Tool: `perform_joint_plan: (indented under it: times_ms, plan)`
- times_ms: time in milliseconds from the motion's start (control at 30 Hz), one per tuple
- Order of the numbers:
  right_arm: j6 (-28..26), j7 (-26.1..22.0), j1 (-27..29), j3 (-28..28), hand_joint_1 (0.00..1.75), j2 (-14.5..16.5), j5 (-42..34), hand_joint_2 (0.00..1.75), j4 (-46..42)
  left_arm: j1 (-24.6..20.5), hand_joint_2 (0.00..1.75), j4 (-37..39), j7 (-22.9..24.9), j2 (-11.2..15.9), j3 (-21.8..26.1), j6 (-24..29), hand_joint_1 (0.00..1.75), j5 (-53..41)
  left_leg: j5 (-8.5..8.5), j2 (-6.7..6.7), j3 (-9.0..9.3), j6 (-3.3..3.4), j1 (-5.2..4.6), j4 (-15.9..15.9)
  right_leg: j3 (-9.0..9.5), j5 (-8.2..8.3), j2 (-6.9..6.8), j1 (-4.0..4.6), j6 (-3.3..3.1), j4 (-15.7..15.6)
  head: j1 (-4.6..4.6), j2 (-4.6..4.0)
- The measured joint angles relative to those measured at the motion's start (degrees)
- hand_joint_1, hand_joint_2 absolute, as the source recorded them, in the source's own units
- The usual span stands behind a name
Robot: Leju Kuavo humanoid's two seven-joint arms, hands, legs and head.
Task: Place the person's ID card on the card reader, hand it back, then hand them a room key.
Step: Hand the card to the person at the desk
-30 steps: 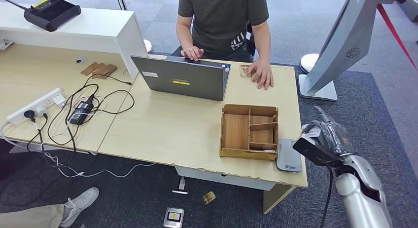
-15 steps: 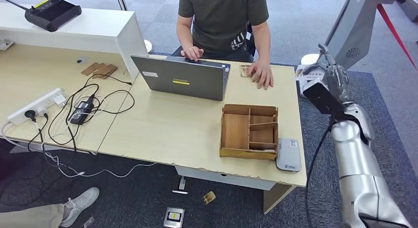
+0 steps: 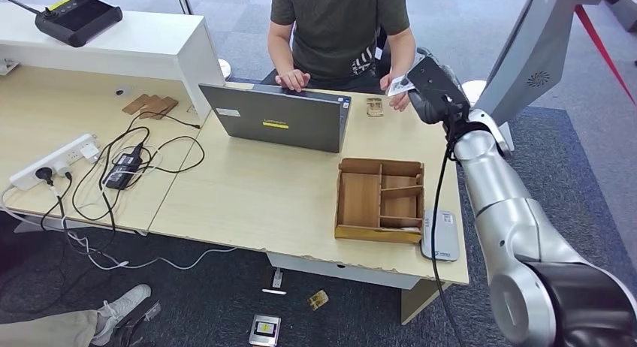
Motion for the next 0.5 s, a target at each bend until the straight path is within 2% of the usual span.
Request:
perform_joint_plan:
  times_ms: [200, 500]
  plan:
    - [2.59, 3.05, -0.55, -0.05, 1.75, 1.36, 0.56, 1.75, 3.59, -0.93, 1.75, 0.0, 0.34, -0.24, -0.13, -0.27, 0.0, -0.72, 0.0, 0.0, 0.01, 0.0, 0.0, 0.02, 0.0, 0.02, 0.01, -0.01, 0.01, -0.01, 0.0, 0.0]
    - [3.18, 4.41, -1.32, -0.04, 1.75, 3.01, 2.44, 1.75, 6.64, -1.04, 1.75, 0.0, 0.36, -0.36, -0.14, -0.43, 0.0, -0.77, 0.0, 0.0, 0.01, 0.0, 0.01, 0.02, -0.01, 0.02, 0.01, 0.01, 0.01, 0.0, -0.01, 0.0]
